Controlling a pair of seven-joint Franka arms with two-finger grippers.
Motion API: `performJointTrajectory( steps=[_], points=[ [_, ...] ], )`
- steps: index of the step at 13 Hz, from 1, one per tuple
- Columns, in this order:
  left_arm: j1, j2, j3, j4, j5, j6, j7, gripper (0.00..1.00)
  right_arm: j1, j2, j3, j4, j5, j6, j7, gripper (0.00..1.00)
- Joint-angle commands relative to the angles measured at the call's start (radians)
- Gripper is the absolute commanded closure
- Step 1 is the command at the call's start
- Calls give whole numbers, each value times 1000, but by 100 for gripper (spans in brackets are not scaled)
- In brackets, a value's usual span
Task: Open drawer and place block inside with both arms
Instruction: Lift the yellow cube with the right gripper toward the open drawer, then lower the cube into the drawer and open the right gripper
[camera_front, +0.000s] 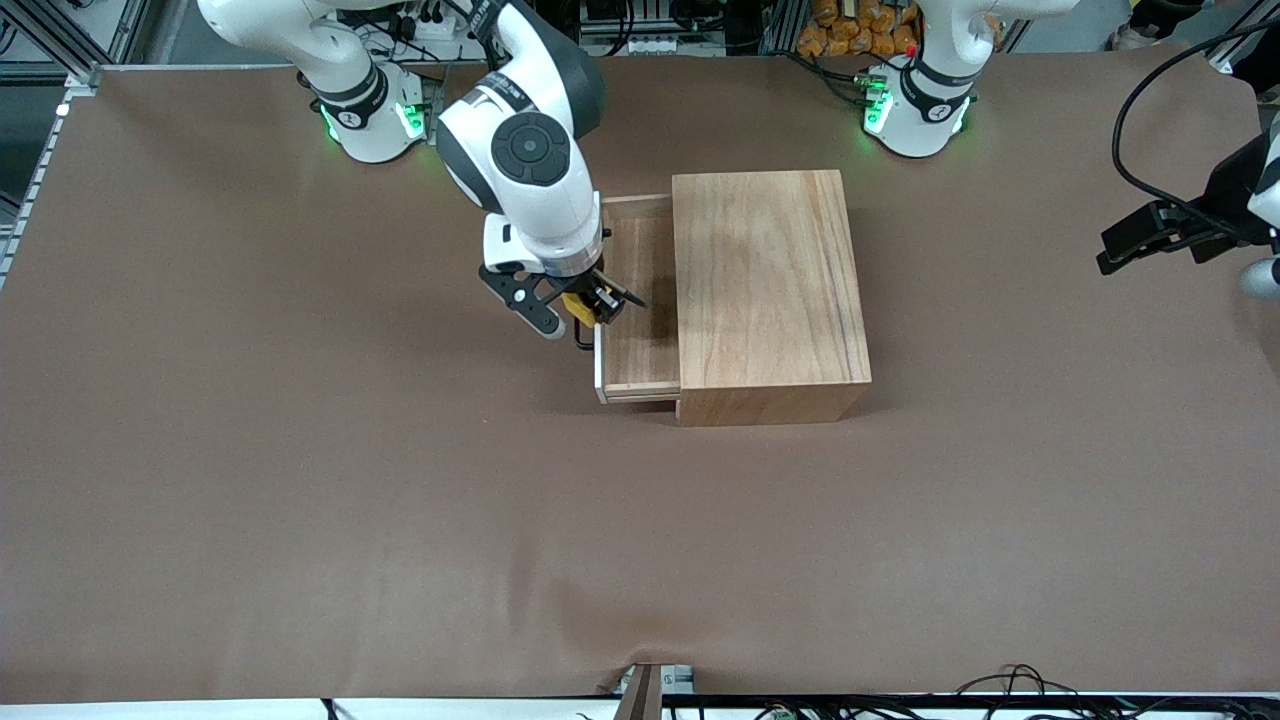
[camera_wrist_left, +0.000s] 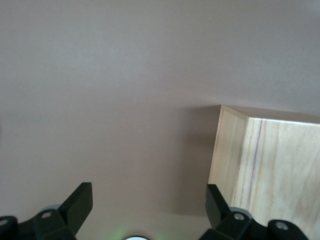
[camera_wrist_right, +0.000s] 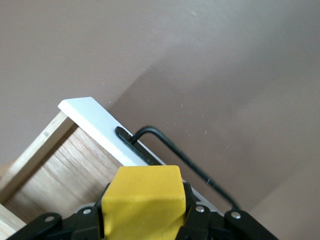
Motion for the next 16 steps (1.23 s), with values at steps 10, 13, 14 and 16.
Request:
performJointTrajectory(
  steps=[10, 13, 14, 16],
  points=[
    [184, -120, -169, -209, -13, 88, 25, 0, 80, 100, -10, 20, 38, 155, 703, 62],
    [196, -120, -163, -194, -13, 87, 52, 0, 89, 121, -10, 20, 38, 154, 703, 59],
    [198, -120, -164, -189, -12, 85, 52, 0, 95, 126, -10, 20, 38, 152, 705, 51],
    [198, -122, -163, -189, -13, 80, 50, 0, 97, 129, -10, 21, 38, 152, 723, 27]
  ],
)
